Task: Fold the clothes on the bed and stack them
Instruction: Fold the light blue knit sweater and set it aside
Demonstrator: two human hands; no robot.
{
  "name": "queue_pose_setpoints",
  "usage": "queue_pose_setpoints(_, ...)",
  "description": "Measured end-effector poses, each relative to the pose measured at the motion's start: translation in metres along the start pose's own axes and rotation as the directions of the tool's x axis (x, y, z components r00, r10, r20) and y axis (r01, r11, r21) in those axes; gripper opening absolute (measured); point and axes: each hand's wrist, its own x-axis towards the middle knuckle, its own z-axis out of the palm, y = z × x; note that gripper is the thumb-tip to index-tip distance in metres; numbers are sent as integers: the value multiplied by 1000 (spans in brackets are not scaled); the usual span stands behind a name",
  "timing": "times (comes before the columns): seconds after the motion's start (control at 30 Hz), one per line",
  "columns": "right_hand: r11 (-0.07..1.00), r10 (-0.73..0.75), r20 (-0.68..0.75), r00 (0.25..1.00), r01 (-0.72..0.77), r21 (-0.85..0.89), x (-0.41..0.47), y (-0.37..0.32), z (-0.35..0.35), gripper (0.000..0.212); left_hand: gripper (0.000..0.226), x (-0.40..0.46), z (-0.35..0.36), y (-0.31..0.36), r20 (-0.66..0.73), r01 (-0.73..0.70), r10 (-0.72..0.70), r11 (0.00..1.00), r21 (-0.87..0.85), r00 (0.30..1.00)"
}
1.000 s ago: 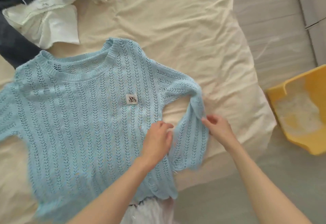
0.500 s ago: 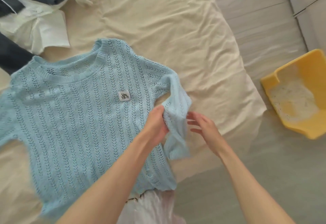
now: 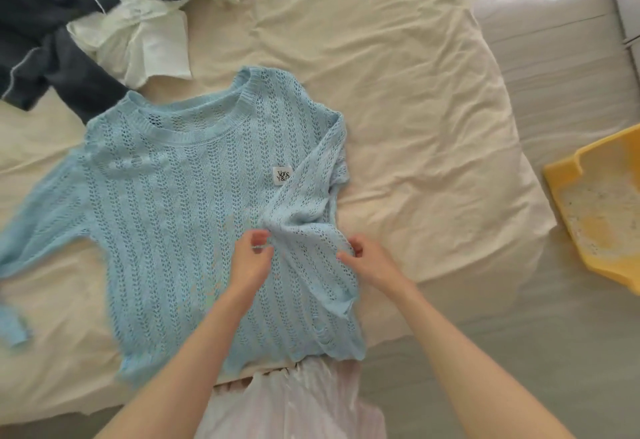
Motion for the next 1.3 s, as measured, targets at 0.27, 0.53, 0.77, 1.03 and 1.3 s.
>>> queue_pose_setpoints(0.27, 964, 126, -50, 991, -110, 241, -18, -13, 5, 26, 78, -58, 51, -15, 477, -266, 223, 964, 23, 850)
queue_pose_setpoints(0.53, 960, 1, 252, 968, -71, 270, -21, -62, 2, 15, 33, -60, 30, -19, 261, -73, 114, 984, -165, 959)
queue_pose_setpoints(0.77, 758, 64, 268, 961, -222, 614, -21, -70, 13, 16, 9, -51, 2, -13, 188, 73, -13, 947, -314, 982)
queue_pose_setpoints(1.03, 632, 163, 142, 976, -214, 744, -16, -74, 27, 28, 15, -22, -111, -44, -62, 33, -195, 449, -893, 979)
queue_pose_setpoints(1.3, 326, 241, 223, 945, -295, 898, 27, -124, 49, 63, 12, 20, -167, -72, -214, 14, -252, 677, -736, 944)
